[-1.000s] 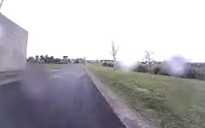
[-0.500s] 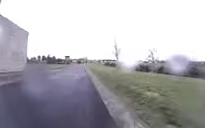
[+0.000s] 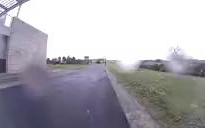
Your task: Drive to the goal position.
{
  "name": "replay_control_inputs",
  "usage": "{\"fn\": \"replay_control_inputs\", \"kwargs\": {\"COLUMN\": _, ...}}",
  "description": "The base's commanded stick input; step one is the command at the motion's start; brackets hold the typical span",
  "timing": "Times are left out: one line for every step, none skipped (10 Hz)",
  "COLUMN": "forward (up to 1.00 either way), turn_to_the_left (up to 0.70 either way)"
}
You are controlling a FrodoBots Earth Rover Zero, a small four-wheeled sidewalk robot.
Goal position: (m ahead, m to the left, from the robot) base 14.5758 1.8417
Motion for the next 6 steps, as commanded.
{"fn": "replay_control_inputs", "kwargs": {"forward": 1.0, "turn_to_the_left": 0.0}}
{"fn": "replay_control_inputs", "kwargs": {"forward": 1.0, "turn_to_the_left": 0.0}}
{"fn": "replay_control_inputs", "kwargs": {"forward": 1.0, "turn_to_the_left": 0.0}}
{"fn": "replay_control_inputs", "kwargs": {"forward": 1.0, "turn_to_the_left": 0.0}}
{"fn": "replay_control_inputs", "kwargs": {"forward": 1.0, "turn_to_the_left": 0.0}}
{"fn": "replay_control_inputs", "kwargs": {"forward": 1.0, "turn_to_the_left": 0.0}}
